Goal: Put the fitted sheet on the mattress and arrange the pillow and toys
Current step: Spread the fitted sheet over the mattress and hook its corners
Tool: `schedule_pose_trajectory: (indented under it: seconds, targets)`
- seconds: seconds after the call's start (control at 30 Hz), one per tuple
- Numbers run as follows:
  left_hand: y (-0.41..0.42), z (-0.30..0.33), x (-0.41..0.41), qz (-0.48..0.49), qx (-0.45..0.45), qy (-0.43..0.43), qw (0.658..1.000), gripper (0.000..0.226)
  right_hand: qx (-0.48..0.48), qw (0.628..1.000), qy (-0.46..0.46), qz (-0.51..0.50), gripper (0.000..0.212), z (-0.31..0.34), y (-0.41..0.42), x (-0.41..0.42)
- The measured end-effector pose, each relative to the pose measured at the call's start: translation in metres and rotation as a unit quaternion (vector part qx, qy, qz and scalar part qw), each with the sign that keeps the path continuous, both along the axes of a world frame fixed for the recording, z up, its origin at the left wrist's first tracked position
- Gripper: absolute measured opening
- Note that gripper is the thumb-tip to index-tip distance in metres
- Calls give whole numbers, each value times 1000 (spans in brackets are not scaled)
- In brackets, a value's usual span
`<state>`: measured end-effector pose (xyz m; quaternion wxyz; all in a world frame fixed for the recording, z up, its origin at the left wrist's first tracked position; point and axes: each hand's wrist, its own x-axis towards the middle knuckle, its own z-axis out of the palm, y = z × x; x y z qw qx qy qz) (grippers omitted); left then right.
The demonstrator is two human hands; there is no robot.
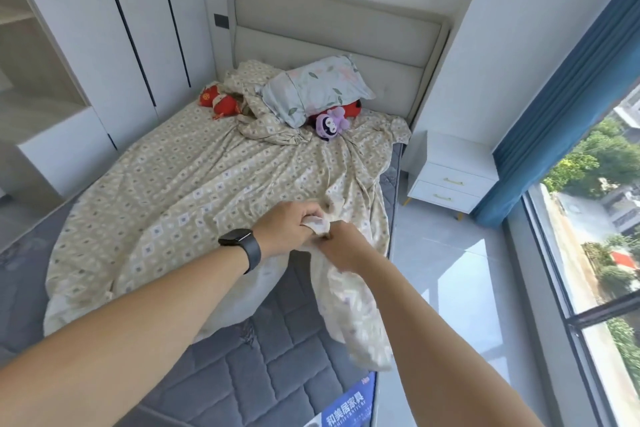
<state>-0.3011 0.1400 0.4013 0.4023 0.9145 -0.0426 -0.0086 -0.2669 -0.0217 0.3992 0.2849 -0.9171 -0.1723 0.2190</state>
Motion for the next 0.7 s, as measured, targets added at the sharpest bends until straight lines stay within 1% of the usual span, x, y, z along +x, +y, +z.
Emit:
schedule_pose_trajectory:
  seconds: [0.03,0.07,0.1,0.13,0.17,0.2,0.27,0.33,0.37,0.4,0.47,0.5,0.53,0.57,0.6,0.63,0.7]
  targets:
    - [25,-7,-2,-13,9,21,1000,15,23,999,-13,-25,15,-2,12,-3]
    - [48,-14,-5,-41,27,49,998,21,45,997,-40,-54,17,-1,22,-4]
    - [67,-27,-9,-68,56,100,991,31,69,992,-71,-76,18,0,27,-5]
    - [85,-38,-15,-89,86,148,981,41,80,989,-93,-85,19,2,35,-7]
    - [103,-50,-19,-97,110,184,972,46,85,988,-104,-73,20,4,42,-10]
    - [120,-61,-22,-105,119,202,967,47,83,989,-102,-63,19,4,51,-14]
    - [148,-76,-20,-78,103,204,970,39,55,991,-108,-60,17,0,58,-23]
    - [175,-79,-13,-27,42,217,975,17,27,989,-112,-92,20,-12,61,-28]
    - [184,-78,-10,-9,12,231,973,20,17,990,-94,-102,20,-17,62,-32]
    - [189,-74,-8,-4,-3,244,970,27,1,993,-57,-101,20,-21,64,-36]
    - [191,-65,-8,-35,0,254,966,34,-57,995,42,-69,17,-31,67,-47]
    - [187,-61,-11,-61,2,272,960,34,-115,990,75,-30,21,-33,68,-52]
    - [183,-58,-18,-87,14,299,950,32,-193,976,98,25,25,-38,67,-56]
    - [181,-61,-24,-110,39,321,940,30,-261,953,142,54,25,-41,66,-61]
    - [178,-64,-33,-127,64,340,930,25,-305,935,169,70,21,-45,66,-65]
    - [177,-74,-42,-125,60,352,926,24,-325,928,151,102,17,-49,64,-67]
    - [172,-89,-62,-98,-3,373,923,28,-375,903,150,146,17,-52,65,-74]
